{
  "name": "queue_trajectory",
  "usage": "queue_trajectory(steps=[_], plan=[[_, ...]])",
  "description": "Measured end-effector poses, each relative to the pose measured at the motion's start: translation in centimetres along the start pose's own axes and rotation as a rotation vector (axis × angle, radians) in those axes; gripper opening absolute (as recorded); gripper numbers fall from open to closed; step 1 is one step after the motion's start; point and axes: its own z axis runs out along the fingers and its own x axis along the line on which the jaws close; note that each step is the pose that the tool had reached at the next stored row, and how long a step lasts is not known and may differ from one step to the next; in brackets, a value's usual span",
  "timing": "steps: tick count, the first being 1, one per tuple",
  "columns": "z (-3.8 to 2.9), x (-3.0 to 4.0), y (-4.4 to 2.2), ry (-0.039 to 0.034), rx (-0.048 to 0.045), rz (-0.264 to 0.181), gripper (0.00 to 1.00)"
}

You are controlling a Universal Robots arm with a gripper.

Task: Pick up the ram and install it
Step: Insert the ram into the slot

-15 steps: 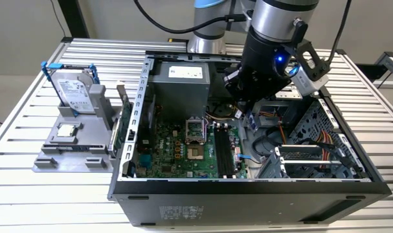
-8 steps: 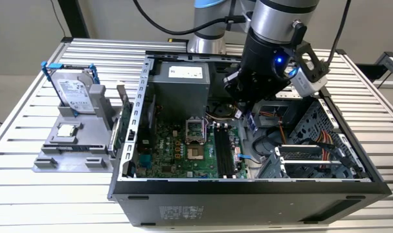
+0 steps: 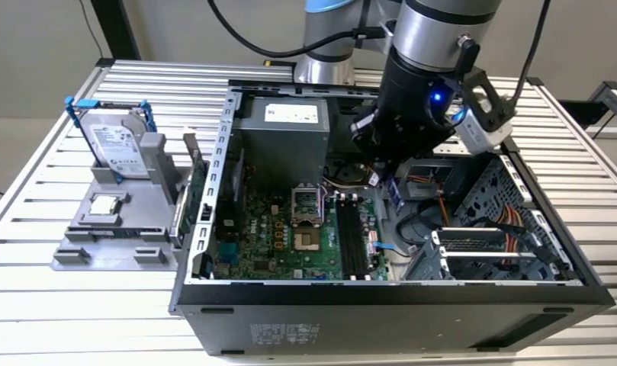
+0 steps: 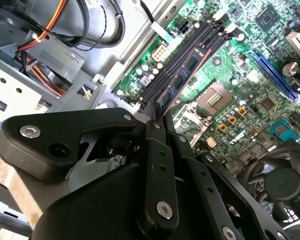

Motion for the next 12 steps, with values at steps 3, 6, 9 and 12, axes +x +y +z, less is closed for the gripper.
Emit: queue_trajectory(steps=[3, 6, 9, 12], plan=[[0.10, 0.00, 0.00, 0.0000, 0.0001, 0.000, 0.00], [0.21, 0.00, 0.00, 0.0000, 0.0001, 0.001, 0.00], [0.31, 0.02, -0.01, 0.0000, 0.0001, 0.002, 0.00], [0.44, 0.01, -0.01, -0.0001, 0.0002, 0.004, 0.00]])
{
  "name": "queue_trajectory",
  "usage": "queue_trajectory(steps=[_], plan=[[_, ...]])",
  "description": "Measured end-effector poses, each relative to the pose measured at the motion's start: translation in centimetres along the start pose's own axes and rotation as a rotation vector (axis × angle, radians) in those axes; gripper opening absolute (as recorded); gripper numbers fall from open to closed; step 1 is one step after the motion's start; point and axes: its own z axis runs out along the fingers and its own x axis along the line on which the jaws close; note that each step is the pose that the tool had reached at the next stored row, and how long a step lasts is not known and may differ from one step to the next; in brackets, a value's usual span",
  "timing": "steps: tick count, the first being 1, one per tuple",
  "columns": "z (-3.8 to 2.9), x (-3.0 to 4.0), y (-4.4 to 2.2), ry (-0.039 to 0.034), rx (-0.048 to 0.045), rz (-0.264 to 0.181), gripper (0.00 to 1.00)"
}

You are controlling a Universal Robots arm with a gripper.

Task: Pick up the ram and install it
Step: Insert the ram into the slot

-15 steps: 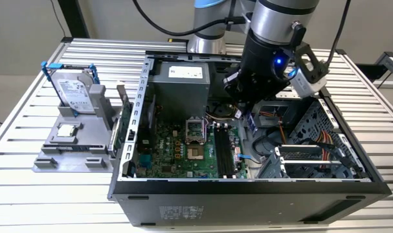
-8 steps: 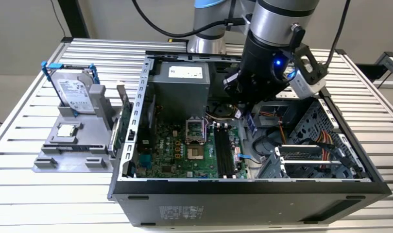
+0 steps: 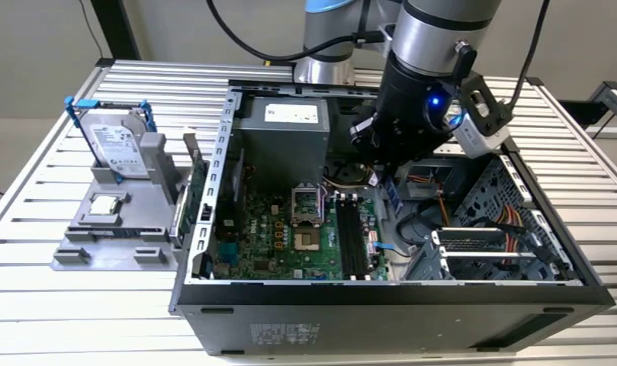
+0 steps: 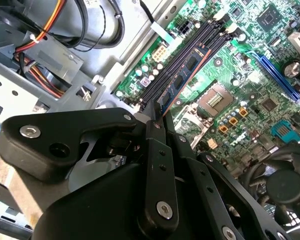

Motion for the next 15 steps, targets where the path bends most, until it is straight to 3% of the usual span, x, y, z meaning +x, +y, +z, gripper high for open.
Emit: queue_trajectory(steps=[15], plan=[[0.45, 0.01, -0.01, -0.0002, 0.0004, 0.011, 0.00]])
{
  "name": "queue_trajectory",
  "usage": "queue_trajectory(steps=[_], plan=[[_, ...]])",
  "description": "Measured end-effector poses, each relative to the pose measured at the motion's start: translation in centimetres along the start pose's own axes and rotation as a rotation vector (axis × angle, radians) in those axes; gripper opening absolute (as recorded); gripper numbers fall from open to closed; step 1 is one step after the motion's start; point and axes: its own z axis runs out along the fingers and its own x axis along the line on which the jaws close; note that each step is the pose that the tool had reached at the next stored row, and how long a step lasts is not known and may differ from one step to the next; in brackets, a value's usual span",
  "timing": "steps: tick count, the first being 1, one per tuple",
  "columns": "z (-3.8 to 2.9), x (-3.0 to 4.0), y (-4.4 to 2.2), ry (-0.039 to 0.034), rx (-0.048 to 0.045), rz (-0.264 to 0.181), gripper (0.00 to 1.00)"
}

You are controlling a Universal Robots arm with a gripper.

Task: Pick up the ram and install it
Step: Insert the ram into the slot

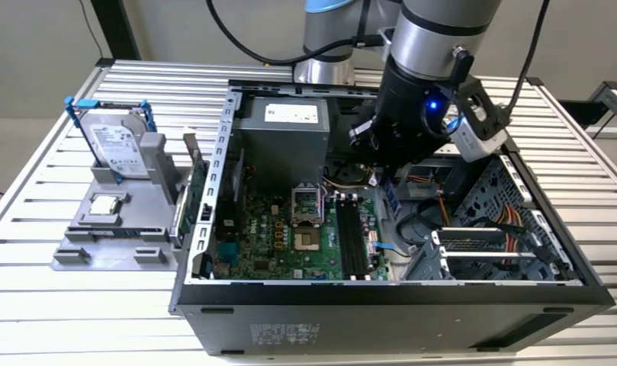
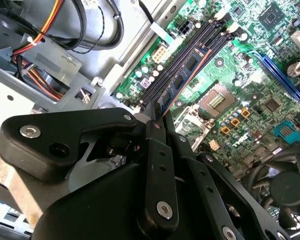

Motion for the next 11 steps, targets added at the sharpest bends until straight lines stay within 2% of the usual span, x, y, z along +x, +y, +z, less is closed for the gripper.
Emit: queue_trajectory(steps=[11], plan=[[0.27, 0.01, -0.01, -0.0001, 0.0001, 0.003, 0.00]])
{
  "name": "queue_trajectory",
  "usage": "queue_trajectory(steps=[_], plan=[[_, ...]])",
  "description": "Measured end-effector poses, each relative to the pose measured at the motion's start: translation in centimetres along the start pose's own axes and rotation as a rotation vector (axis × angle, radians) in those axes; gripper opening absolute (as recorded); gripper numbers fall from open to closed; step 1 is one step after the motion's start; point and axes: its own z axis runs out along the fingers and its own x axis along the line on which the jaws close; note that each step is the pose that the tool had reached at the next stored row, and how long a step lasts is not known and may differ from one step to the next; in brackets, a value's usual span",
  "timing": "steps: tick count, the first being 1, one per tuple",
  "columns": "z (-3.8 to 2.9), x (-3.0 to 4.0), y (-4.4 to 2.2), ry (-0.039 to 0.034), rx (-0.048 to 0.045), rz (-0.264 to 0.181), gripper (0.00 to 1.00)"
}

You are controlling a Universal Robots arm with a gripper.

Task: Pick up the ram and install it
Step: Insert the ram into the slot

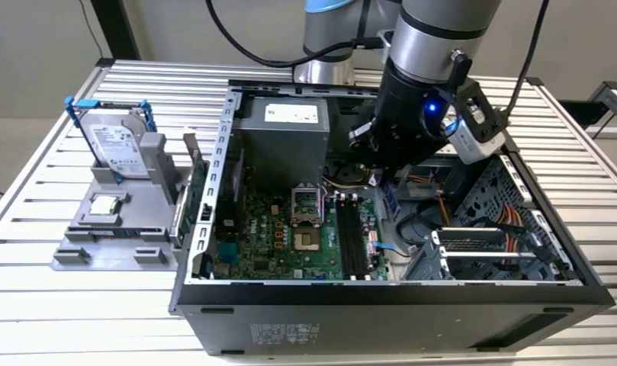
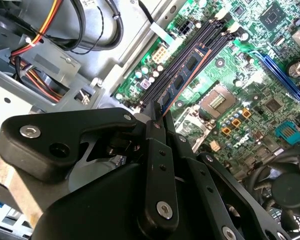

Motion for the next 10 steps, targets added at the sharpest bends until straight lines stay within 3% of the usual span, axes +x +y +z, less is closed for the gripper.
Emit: queue_trajectory(steps=[10], plan=[[0.32, 0.00, -0.01, -0.0001, 0.0000, 0.003, 0.00]])
